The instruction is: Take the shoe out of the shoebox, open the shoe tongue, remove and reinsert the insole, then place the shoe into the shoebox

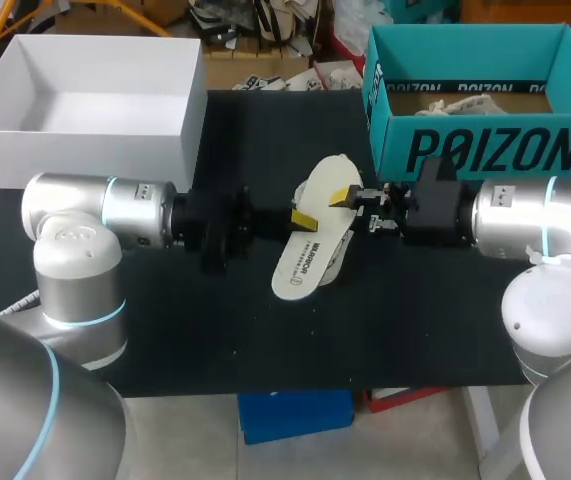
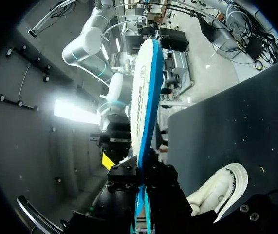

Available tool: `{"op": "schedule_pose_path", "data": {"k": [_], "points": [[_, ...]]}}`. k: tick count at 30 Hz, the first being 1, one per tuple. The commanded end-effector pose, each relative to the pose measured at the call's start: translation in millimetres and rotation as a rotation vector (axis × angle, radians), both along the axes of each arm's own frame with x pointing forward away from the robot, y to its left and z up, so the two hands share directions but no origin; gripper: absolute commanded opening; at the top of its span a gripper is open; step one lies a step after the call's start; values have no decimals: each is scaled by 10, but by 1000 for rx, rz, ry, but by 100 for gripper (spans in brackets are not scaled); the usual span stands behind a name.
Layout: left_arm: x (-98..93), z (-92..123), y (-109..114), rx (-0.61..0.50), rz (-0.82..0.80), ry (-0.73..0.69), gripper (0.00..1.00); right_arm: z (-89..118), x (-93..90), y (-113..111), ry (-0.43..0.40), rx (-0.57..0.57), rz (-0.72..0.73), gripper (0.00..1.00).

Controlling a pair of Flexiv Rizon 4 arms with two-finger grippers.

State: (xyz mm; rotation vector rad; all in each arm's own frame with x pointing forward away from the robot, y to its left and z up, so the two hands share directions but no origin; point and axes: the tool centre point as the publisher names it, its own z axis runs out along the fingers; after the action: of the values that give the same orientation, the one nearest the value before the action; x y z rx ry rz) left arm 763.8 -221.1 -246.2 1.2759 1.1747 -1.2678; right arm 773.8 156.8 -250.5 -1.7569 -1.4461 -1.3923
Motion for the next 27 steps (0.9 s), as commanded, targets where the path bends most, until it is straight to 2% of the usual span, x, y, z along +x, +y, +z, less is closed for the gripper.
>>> {"op": "schedule_pose_path", "data": {"k": [1,11,12,13,14,15,20,27], "points": [[11,-17,-41,-1,0,-1,0,-10,16,4,-2,5,3,0],[15,-15,-61,-4,0,1,0,-10,16,4,-2,5,3,0],[15,-14,-63,-3,-1,1,4,-10,16,4,-2,5,3,0],[15,-14,-65,-1,-2,2,18,-10,16,4,-2,5,3,0],[15,-14,-66,3,1,6,72,-10,16,4,-2,5,3,0],[16,-15,-66,3,-1,8,100,-10,16,4,-2,5,3,0],[28,-24,-20,32,1,31,100,-10,16,4,-2,5,3,0],[97,-67,278,116,51,121,100,-10,16,4,-2,5,3,0]]}}
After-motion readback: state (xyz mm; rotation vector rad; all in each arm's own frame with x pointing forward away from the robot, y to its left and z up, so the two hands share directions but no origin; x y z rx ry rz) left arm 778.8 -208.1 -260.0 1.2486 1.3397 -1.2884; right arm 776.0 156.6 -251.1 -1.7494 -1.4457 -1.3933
